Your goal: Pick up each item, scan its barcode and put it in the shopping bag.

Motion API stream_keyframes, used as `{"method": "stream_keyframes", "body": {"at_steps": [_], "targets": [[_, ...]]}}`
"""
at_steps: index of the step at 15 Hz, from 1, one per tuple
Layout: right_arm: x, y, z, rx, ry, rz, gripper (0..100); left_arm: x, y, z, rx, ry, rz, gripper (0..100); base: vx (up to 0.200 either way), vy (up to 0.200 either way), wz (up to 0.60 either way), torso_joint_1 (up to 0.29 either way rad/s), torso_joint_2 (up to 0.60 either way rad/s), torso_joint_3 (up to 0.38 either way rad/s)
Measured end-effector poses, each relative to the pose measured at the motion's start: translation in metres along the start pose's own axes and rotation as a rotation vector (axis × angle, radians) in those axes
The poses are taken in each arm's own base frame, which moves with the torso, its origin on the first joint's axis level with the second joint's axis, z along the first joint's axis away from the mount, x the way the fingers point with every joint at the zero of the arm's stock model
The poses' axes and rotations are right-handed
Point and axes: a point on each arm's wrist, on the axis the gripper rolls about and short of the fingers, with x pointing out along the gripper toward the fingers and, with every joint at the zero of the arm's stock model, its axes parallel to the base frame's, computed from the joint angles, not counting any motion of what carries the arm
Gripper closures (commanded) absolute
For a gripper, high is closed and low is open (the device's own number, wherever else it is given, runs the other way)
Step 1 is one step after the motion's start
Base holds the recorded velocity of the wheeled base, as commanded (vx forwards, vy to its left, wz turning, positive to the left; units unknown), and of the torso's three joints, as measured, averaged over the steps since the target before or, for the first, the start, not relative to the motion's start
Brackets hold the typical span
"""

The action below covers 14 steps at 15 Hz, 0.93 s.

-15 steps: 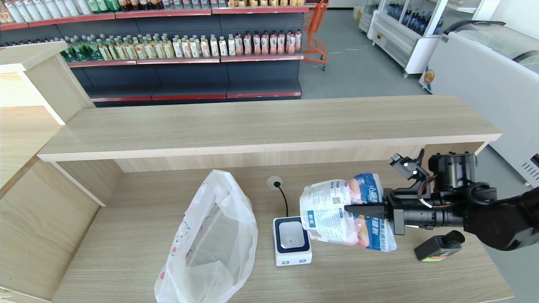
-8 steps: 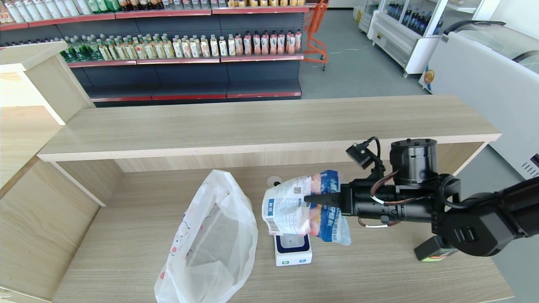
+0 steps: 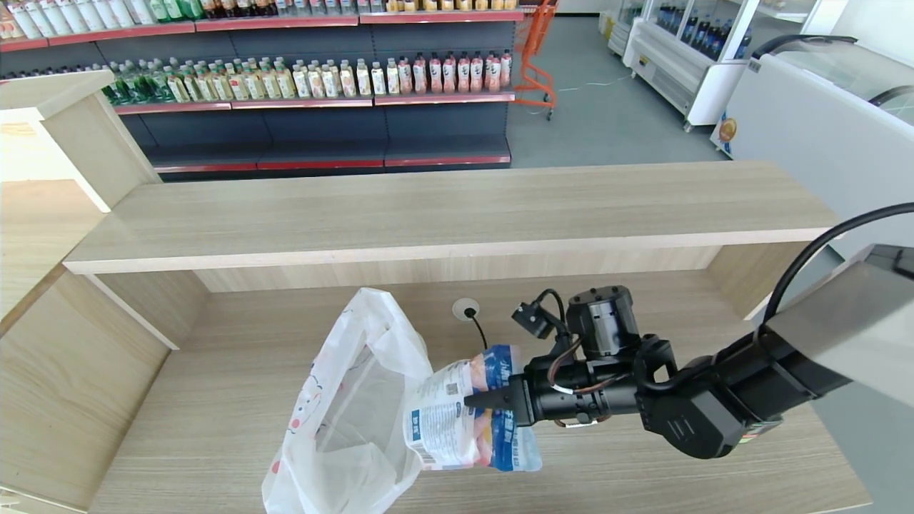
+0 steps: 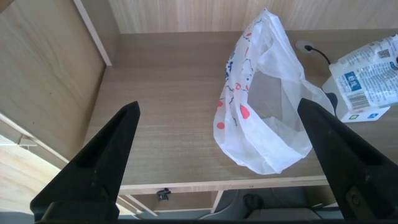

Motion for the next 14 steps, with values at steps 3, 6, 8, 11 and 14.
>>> {"method": "stream_keyframes", "body": {"at_steps": [3, 6, 8, 11, 14], "targets": [[0.015, -0.007, -0.006, -0.011, 0.029, 0.005, 100, 0.0, 0.0, 0.0, 0.0, 0.0, 0.0, 0, 0.0, 0.0, 0.0, 0.0, 0.0, 0.0], [0.038, -0.003, 0.002, -0.041, 0.001, -0.023, 100, 0.0, 0.0, 0.0, 0.0, 0.0, 0.0, 0, 0.0, 0.0, 0.0, 0.0, 0.0, 0.0], [0.054, 0.003, 0.003, -0.063, -0.004, -0.02, 100, 0.0, 0.0, 0.0, 0.0, 0.0, 0.0, 0, 0.0, 0.0, 0.0, 0.0, 0.0, 0.0], [0.069, 0.007, 0.004, -0.08, -0.006, -0.001, 100, 0.0, 0.0, 0.0, 0.0, 0.0, 0.0, 0, 0.0, 0.0, 0.0, 0.0, 0.0, 0.0], [0.076, 0.008, 0.005, -0.087, -0.006, 0.008, 100, 0.0, 0.0, 0.0, 0.0, 0.0, 0.0, 0, 0.0, 0.0, 0.0, 0.0, 0.0, 0.0]]}}
